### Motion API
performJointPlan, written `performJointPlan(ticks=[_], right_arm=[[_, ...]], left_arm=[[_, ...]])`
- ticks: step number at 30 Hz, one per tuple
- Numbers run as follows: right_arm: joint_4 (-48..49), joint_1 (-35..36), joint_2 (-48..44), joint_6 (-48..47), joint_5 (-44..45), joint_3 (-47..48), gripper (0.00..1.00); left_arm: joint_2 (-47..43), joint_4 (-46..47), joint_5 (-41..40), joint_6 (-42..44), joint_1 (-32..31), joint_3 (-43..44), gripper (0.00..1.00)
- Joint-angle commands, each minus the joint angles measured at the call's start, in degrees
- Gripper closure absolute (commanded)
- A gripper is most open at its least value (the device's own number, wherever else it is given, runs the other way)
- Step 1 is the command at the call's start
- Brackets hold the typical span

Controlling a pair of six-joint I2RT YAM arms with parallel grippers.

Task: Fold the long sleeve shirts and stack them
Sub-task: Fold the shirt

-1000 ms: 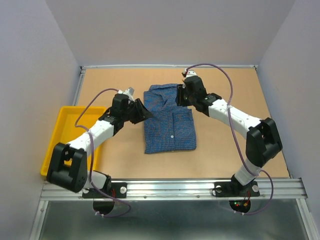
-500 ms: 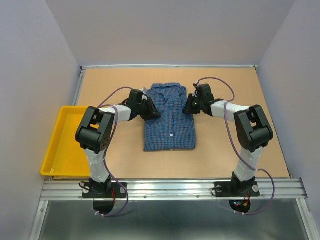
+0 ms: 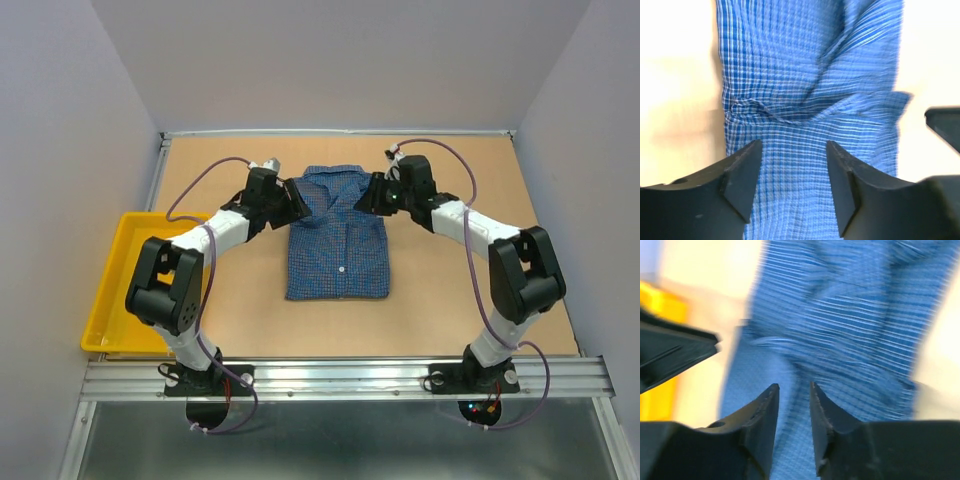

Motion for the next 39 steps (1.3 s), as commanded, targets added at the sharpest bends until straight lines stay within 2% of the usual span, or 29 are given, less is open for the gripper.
performJointPlan(ticks=[1,3,7,13,18,21,24,25,26,27,28,29,31,32,33,37,39], right_arm=[[4.5,4.7,-5.0,4.3,-5.4,3.2,0.62],[8.8,6.5,-4.3,8.5,-7.4,2.5,0.57],[18.9,7.2,0.2,15.5,-10.2,-0.9,0.57],[28.7,7.1,11.7,18.9,-11.4,-5.0,0.58],[36.0,4.1,16.4,21.0,-11.3,-9.8,0.6],[35.7,2.7,15.3,19.9,-12.7,-10.4,0.6],[30.7,2.5,10.3,16.9,-13.9,-9.2,0.56],[27.6,2.5,7.3,15.0,-14.4,-8.9,0.51],[27.6,2.5,7.3,14.4,-14.4,-8.9,0.51],[24.9,2.5,3.7,13.0,-14.7,-9.2,0.46],[23.6,2.5,2.0,12.6,-15.0,-9.6,0.45],[22.6,2.5,0.0,12.4,-15.4,-10.2,0.43],[20.9,2.5,-5.2,12.4,-16.7,-13.1,0.42],[20.7,2.6,-6.8,12.6,-17.4,-14.7,0.42],[20.6,2.6,-8.2,12.9,-18.2,-16.2,0.42],[21.3,2.6,-15.3,14.6,-19.6,-24.2,0.45],[22.5,2.6,-17.4,15.5,-21.2,-28.7,0.48]], left_arm=[[-5.7,0.1,-3.5,0.4,-0.5,-0.4,0.34],[-3.4,0.0,-3.2,0.4,-0.5,1.0,0.34],[2.7,0.8,-2.6,-0.1,-0.4,3.4,0.46],[11.7,1.8,-2.4,-0.1,-0.2,6.8,0.55],[14.8,2.2,-2.8,-0.4,1.3,8.2,0.56],[14.6,2.1,-2.7,0.8,2.1,9.0,0.56],[11.7,0.6,-3.1,2.0,2.2,9.4,0.55],[8.8,0.6,-2.4,1.8,2.1,8.4,0.53],[7.0,0.6,-2.1,1.7,2.1,7.5,0.51],[5.0,0.6,-2.0,1.6,1.8,5.4,0.47],[2.7,0.5,-2.1,1.4,1.5,4.2,0.44],[-2.1,0.5,-2.1,1.3,1.1,2.9,0.36],[-9.1,0.4,-1.9,1.2,-1.3,-1.0,0.29],[-11.3,0.2,-1.9,1.1,-2.7,-2.5,0.17],[-13.3,0.1,-1.5,-0.1,-5.1,-3.8,0.13],[-20.7,2.4,0.2,-5.3,-11.6,-13.9,0.13],[-23.3,4.3,1.5,-7.6,-13.0,-18.0,0.2]])
